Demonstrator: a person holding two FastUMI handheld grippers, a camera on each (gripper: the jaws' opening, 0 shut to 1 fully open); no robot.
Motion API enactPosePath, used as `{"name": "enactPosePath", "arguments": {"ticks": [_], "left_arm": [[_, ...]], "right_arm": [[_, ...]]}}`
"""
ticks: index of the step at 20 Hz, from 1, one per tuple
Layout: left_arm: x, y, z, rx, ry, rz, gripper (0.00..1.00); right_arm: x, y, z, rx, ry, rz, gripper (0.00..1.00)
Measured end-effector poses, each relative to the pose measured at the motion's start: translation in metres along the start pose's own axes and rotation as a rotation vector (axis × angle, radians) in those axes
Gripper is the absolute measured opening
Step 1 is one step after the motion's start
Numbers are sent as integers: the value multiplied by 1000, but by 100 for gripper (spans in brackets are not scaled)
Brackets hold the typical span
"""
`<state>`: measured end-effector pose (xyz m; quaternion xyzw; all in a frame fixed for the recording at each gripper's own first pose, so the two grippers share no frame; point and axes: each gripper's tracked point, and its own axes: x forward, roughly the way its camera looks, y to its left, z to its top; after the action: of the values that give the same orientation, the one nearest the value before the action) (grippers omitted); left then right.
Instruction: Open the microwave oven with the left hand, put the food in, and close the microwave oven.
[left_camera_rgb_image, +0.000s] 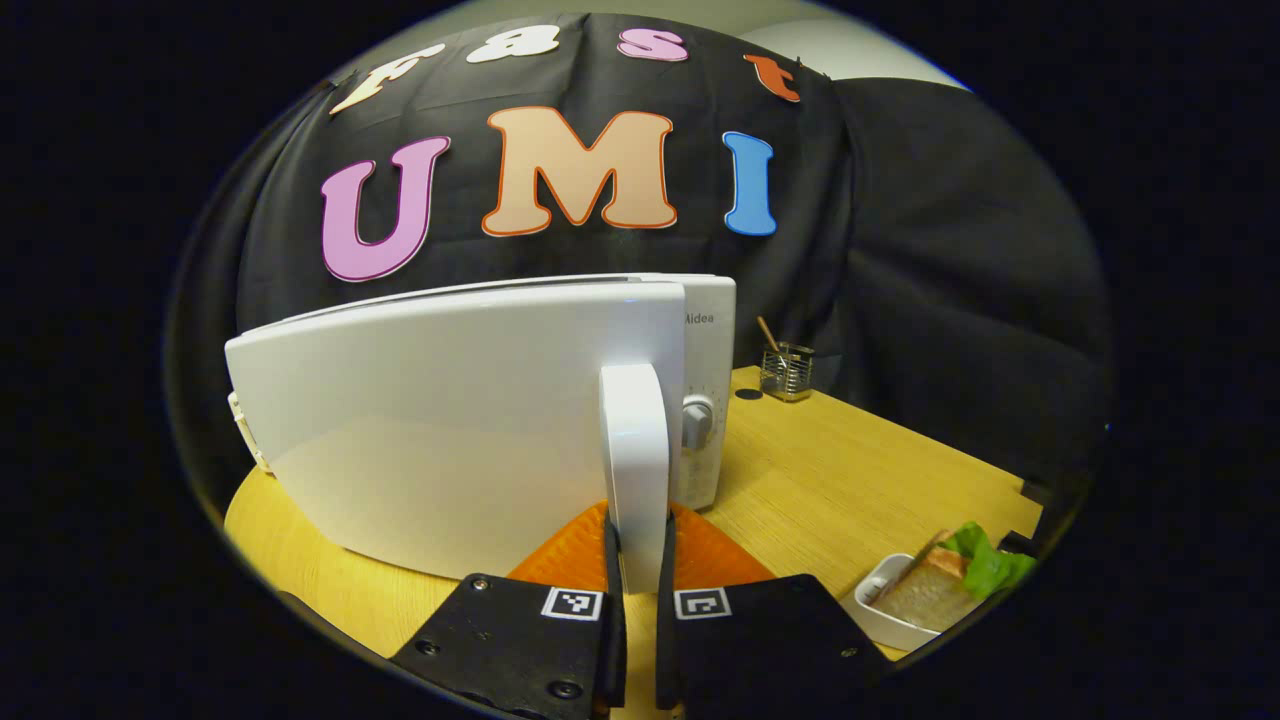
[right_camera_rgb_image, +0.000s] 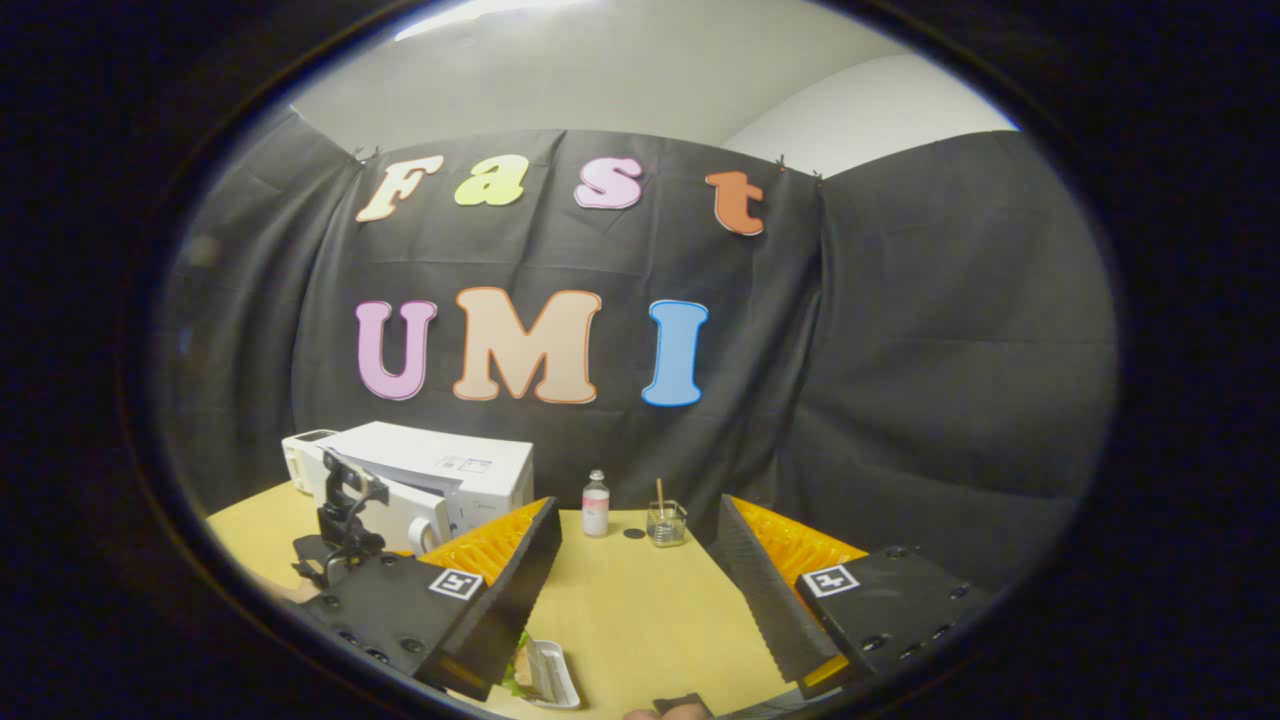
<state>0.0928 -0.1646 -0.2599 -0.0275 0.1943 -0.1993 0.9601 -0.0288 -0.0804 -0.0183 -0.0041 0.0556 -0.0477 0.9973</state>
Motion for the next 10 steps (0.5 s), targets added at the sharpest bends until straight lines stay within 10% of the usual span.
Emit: {"name": "enactPosePath", "arguments": {"ticks": [10], "left_arm": [[-136, 41, -44, 4, 74, 39, 12]], "right_arm": [[15, 93, -9, 42, 11, 219, 99]]}}
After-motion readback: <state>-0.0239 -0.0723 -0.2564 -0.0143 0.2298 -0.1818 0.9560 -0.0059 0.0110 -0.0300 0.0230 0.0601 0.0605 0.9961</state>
